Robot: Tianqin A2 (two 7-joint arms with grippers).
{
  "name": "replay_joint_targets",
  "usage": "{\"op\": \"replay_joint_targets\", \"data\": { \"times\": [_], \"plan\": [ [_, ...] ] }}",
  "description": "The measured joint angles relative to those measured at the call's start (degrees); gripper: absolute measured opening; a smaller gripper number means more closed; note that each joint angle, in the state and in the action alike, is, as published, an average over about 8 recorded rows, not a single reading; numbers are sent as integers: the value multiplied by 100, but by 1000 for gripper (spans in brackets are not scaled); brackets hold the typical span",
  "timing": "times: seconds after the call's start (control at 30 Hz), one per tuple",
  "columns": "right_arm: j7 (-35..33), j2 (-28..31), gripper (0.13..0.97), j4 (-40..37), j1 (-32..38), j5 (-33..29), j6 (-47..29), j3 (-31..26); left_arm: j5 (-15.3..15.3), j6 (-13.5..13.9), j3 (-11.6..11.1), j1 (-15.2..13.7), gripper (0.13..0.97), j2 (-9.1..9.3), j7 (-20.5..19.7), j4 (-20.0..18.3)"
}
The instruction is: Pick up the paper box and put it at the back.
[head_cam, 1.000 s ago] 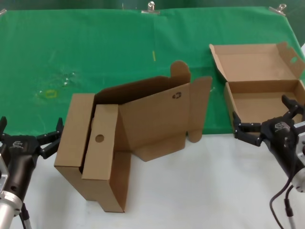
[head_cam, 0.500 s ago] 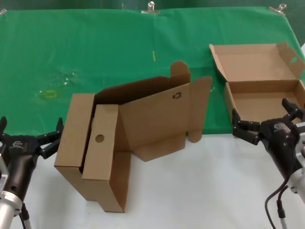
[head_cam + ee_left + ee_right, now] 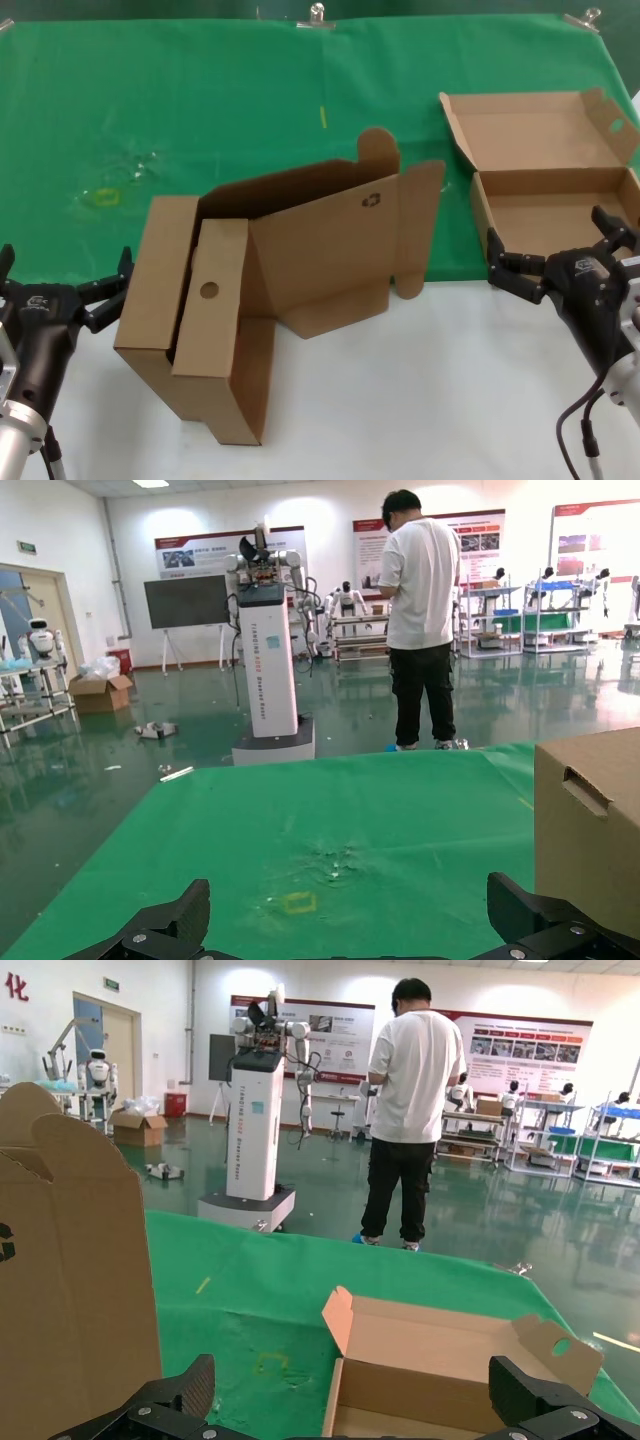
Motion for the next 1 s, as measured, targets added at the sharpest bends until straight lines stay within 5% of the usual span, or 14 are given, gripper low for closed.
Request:
{"op": "replay_joint_targets", "data": {
  "times": [1.0],
  "plan": [
    [0, 0, 966, 0, 0, 0, 0, 0, 0, 0, 0, 0, 966, 0, 0, 0]
  ]
}}
